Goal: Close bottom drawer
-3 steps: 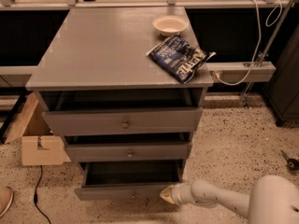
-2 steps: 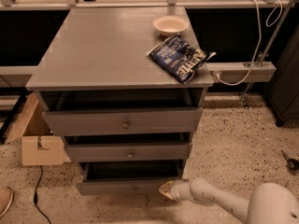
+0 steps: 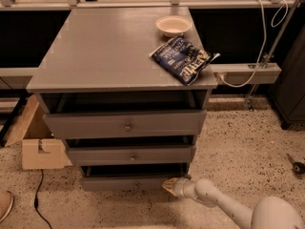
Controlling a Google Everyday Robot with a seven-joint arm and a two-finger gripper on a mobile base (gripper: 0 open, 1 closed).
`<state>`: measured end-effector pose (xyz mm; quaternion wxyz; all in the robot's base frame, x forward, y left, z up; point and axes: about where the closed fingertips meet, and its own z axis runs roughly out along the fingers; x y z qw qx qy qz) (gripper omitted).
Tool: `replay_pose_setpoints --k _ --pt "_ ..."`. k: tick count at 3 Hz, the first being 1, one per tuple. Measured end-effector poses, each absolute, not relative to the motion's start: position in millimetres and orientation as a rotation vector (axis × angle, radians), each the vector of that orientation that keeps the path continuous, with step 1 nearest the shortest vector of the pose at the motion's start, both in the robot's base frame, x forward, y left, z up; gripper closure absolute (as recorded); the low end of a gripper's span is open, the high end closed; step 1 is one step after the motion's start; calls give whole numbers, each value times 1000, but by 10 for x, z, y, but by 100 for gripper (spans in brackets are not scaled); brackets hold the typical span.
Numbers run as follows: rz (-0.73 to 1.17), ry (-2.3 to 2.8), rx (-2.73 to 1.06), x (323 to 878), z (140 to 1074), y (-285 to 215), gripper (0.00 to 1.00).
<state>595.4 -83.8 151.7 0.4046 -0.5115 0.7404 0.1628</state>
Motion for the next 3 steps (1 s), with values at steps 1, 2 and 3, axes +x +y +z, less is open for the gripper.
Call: replay_pose_setpoints --k 1,2,3 --pt "390 1827 -1242 6229 1586 -903 100" --pt "389 1817 -1219 6350 1599 -938 100" --pt "402 1803 -1216 6360 1630 -970 100"
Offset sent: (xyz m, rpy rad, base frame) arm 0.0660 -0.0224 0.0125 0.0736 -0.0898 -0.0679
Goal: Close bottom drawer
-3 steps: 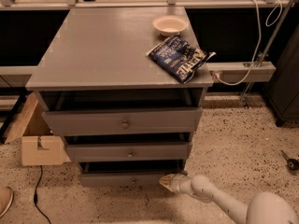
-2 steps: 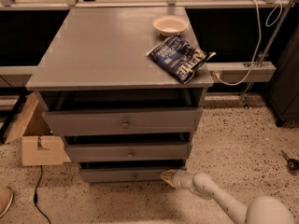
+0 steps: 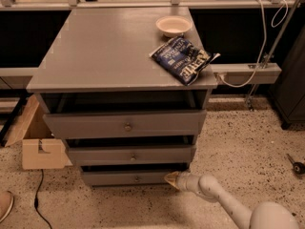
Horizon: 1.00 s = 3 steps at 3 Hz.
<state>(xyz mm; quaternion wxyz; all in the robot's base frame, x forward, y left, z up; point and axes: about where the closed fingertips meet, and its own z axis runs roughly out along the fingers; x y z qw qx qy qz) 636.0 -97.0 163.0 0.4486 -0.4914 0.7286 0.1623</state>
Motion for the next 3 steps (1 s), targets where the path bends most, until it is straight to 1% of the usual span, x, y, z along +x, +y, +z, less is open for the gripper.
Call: replay_pose_setpoints --k 1,2,3 --pt "402 1803 -1216 6348 1630 -965 100" --pt "479 1769 -1243 6007 1714 -1089 100" --pt "599 1711 -1297 5570 1844 -1222 100"
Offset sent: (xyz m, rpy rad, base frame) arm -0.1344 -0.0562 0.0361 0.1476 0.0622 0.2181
